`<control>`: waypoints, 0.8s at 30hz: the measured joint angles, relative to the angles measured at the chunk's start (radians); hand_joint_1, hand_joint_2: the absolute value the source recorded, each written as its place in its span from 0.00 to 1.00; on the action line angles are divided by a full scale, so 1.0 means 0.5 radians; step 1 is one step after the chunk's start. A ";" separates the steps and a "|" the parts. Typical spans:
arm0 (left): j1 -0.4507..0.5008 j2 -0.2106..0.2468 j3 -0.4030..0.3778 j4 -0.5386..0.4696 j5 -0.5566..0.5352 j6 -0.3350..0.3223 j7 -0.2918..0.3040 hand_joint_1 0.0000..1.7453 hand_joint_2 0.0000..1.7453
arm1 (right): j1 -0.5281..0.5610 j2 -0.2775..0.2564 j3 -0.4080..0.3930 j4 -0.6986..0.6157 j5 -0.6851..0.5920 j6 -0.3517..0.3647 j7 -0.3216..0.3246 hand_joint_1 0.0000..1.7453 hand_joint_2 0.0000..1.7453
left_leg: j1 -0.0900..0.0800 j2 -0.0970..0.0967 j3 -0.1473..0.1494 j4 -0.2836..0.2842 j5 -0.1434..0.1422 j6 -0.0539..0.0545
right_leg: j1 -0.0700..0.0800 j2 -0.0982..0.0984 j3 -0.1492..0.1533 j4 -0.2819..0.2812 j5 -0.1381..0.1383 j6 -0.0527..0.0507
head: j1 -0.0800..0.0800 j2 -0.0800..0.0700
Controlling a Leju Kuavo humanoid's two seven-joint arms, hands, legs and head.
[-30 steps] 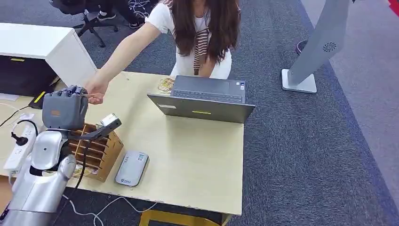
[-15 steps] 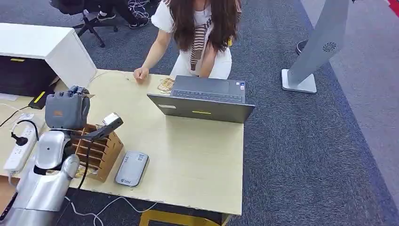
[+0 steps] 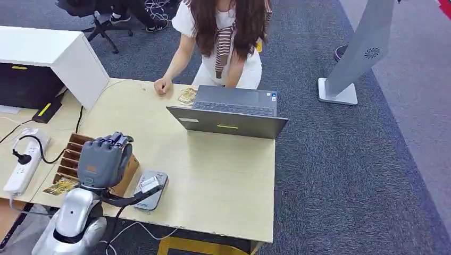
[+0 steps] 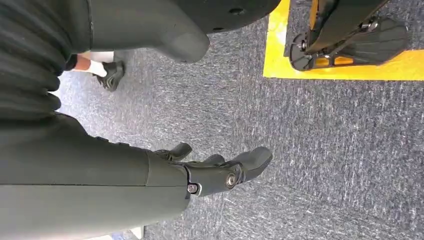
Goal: Pass the card to the sensor for recognition and then transmit it.
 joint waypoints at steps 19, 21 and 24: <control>0.126 0.011 -0.205 0.068 -0.071 -0.506 0.105 1.00 1.00 | 0.000 0.017 -0.005 0.000 0.002 -0.021 0.011 0.00 1.00 | 0.000 0.000 -0.001 0.000 0.001 -0.001 | 0.000 0.000 0.000 0.000 0.000 0.000 | 0.000 0.001; 0.131 0.012 -0.226 0.098 -0.071 -0.518 0.109 1.00 1.00 | 0.000 0.018 -0.005 0.000 0.007 -0.021 0.012 0.00 1.00 | 0.000 -0.001 -0.001 0.000 0.001 -0.001 | 0.000 0.000 0.000 0.000 0.000 0.000 | 0.000 0.001; 0.133 0.012 -0.239 0.130 -0.063 -0.532 0.117 1.00 1.00 | -0.001 0.018 -0.005 0.000 0.007 -0.021 0.012 0.00 1.00 | 0.000 -0.001 -0.001 0.000 0.001 -0.001 | 0.000 -0.001 0.000 0.000 0.000 0.000 | 0.000 0.001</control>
